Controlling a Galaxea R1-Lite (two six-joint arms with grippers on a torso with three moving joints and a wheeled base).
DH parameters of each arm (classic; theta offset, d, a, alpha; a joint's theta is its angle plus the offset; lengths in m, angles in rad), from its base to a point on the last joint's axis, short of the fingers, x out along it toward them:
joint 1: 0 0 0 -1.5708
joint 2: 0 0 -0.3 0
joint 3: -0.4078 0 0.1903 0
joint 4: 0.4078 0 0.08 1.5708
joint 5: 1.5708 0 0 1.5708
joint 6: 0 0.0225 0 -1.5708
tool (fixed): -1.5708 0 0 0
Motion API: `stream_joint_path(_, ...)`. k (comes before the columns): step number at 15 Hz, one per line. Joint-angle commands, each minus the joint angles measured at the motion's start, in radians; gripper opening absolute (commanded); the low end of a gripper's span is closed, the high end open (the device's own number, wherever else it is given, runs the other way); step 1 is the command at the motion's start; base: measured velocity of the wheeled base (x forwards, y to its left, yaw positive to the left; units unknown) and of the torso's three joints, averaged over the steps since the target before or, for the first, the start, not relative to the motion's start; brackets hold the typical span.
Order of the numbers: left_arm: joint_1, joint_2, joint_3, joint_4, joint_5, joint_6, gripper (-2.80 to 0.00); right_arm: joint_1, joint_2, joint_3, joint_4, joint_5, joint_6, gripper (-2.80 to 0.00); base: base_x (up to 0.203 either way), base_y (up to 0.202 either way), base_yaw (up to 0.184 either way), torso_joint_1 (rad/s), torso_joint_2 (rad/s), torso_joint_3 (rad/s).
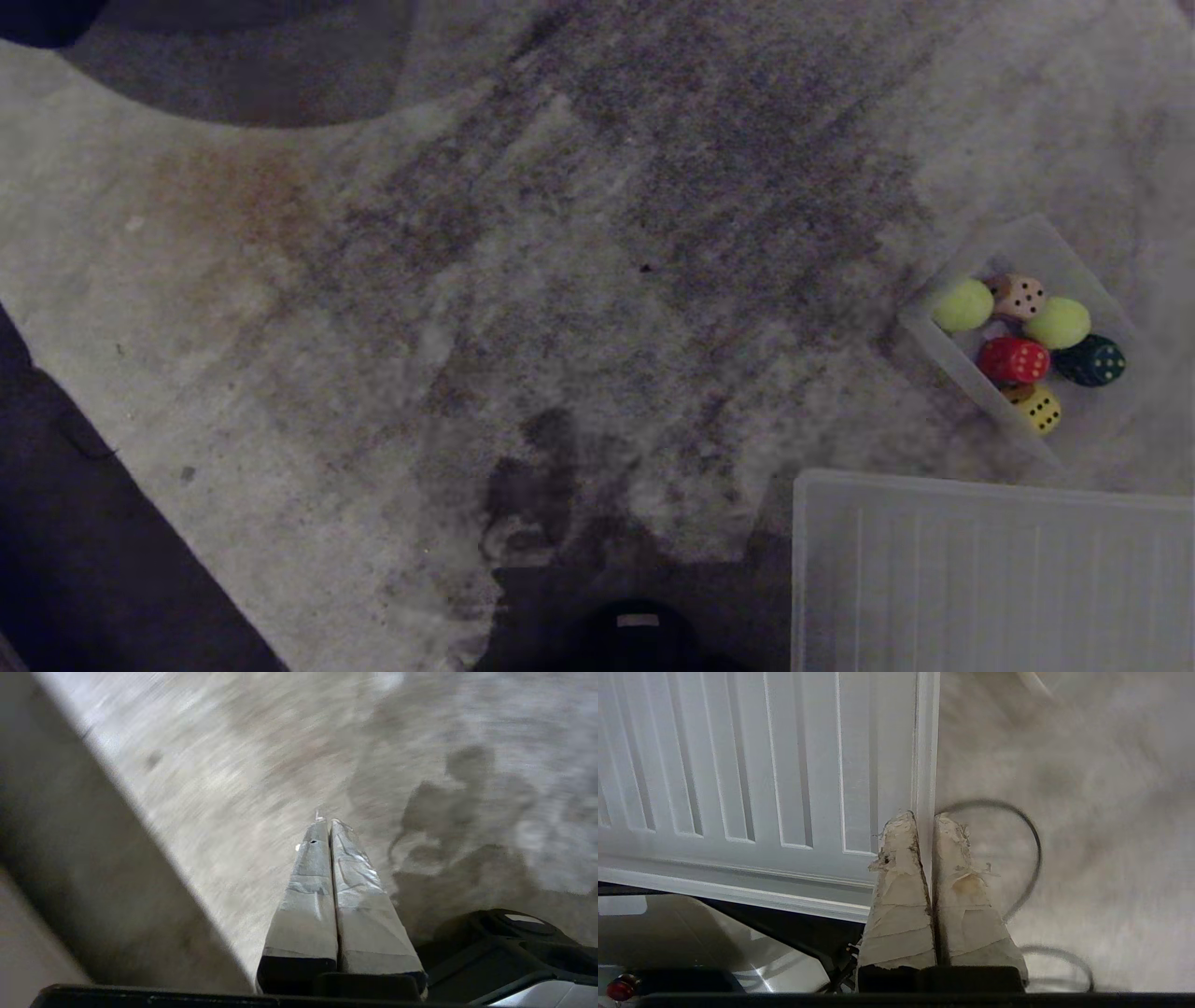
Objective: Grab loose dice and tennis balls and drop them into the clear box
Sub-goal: Close the lid
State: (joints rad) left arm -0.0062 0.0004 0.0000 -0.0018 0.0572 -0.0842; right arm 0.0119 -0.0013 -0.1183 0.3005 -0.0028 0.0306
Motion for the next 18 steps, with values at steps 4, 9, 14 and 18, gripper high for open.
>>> stream_joint_path(4,0.0,0.001,0.002,-0.001,0.001,-0.002,-2.8,0.0,0.001,0.0,0.002,0.001,-0.001,-2.8,0.002,0.012,-0.165,0.004,0.0,0.003)
stream_joint_path(9,0.0,0.001,0.002,-0.001,0.001,-0.002,-2.8,0.0,0.001,0.0,0.002,0.001,0.005,-2.8,0.002,0.008,-0.122,0.001,0.0,0.001)
stream_joint_path(14,0.0,0.001,0.002,-0.001,0.001,-0.003,-2.8,0.0,0.001,0.0,0.002,0.0,0.015,-2.8,0.0,0.0,0.0,0.0,0.0,0.0)
stream_joint_path(18,0.0,0.001,0.002,-0.001,0.001,-0.003,-2.8,-0.005,0.041,-0.063,0.003,-0.03,0.067,-2.8,0.0,0.0,0.0,0.0,0.0,0.0)
